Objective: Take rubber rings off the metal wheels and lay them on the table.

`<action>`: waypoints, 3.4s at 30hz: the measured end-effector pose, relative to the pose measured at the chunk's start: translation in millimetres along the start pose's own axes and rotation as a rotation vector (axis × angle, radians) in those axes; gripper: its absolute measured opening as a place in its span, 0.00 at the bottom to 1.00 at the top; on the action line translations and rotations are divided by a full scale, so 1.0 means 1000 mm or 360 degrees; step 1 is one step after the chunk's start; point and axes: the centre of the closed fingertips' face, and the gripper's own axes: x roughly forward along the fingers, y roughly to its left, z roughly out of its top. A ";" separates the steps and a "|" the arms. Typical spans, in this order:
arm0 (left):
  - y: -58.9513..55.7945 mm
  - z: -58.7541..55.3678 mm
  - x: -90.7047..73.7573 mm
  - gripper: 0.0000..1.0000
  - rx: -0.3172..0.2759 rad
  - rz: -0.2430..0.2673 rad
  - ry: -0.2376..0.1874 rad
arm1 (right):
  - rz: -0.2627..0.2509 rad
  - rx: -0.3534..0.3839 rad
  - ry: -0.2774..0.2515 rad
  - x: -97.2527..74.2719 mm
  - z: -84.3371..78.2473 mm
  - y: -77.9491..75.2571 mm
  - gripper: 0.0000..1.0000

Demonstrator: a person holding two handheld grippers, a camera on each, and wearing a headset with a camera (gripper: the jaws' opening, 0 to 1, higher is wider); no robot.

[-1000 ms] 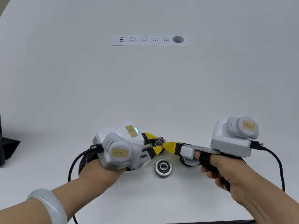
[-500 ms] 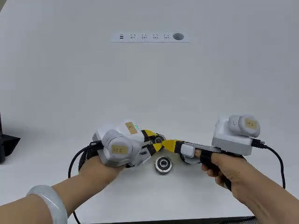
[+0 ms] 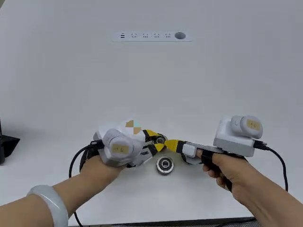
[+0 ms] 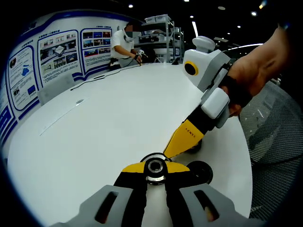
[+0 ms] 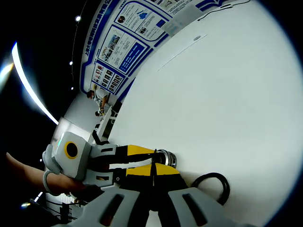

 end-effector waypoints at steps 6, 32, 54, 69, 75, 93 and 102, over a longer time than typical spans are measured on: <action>-0.001 0.002 -0.002 0.16 0.0032 -0.0005 -0.0011 | -0.0022 0.0004 -0.0002 0.000 0.000 -0.004 0.02; 0.001 0.003 -0.013 0.40 0.0020 0.0032 -0.0060 | 0.0014 0.0004 -0.0009 0.001 0.001 0.007 0.02; -0.001 -0.006 -0.028 0.54 -0.0068 0.0066 -0.0089 | 0.0109 0.0026 -0.0075 -0.017 0.001 0.030 0.02; -0.006 -0.013 -0.041 0.53 -0.0111 0.0082 -0.0094 | -0.0038 0.0153 -0.0189 -0.061 -0.002 -0.011 0.02; -0.009 -0.015 -0.044 0.53 -0.0127 0.0086 -0.0092 | -0.0116 0.0159 -0.0171 -0.068 -0.007 -0.026 0.02; -0.010 -0.020 -0.051 0.52 -0.0144 0.0101 -0.0085 | -0.0353 -0.0392 0.0041 -0.071 -0.022 -0.040 0.22; -0.014 -0.021 -0.058 0.53 -0.0174 0.0092 -0.0094 | -0.0347 -0.0574 0.0099 -0.073 -0.031 -0.035 0.35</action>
